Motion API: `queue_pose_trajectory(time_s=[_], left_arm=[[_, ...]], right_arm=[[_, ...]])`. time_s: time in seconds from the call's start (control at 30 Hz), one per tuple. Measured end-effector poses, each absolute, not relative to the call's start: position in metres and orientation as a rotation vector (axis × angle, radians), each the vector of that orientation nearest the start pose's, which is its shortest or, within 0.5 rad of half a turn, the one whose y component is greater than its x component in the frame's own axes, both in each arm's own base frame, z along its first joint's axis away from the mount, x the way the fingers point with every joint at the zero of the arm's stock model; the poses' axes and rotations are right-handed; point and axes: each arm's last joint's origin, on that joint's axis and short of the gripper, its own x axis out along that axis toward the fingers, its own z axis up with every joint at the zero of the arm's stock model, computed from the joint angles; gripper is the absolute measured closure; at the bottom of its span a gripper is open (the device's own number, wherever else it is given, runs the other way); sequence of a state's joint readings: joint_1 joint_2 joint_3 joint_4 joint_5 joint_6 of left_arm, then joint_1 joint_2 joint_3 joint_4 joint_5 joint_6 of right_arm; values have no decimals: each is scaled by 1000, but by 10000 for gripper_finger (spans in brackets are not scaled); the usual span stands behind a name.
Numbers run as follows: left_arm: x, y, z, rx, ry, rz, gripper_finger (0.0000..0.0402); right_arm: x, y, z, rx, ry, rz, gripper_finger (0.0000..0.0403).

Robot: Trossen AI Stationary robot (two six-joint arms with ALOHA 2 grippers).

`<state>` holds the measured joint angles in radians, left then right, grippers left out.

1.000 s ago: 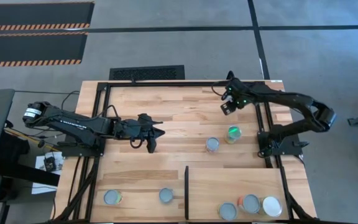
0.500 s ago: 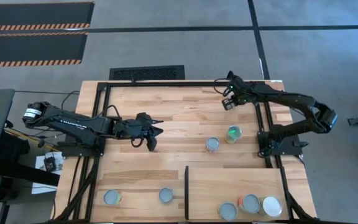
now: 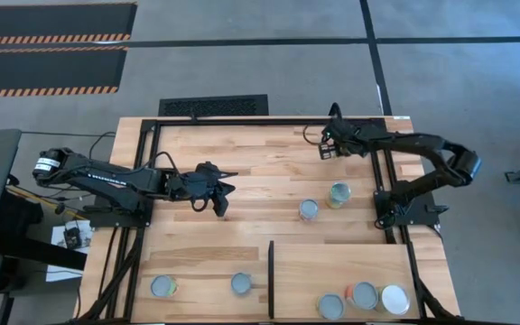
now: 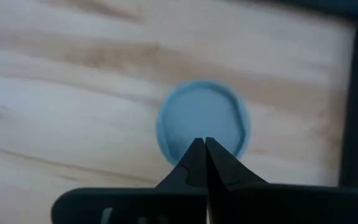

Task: Pick and place cans onto a shelf
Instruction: Put the canned pineapple onto the shelf

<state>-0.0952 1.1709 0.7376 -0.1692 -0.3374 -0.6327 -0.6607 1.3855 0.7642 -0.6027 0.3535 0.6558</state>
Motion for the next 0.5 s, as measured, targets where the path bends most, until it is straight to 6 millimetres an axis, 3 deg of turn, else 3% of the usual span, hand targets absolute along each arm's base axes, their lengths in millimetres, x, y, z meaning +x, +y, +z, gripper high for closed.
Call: queue_pose_trajectory(time_s=[0.3, 0.5], left_arm=[[243, -14, 245, -482, 491, 410, 402], [243, -14, 244, -486, 495, 399, 402]], right_arm=[[179, -156, 168, 754, 873, -1269, 400], [183, -163, 153, 789, 923, -1233, 400]])
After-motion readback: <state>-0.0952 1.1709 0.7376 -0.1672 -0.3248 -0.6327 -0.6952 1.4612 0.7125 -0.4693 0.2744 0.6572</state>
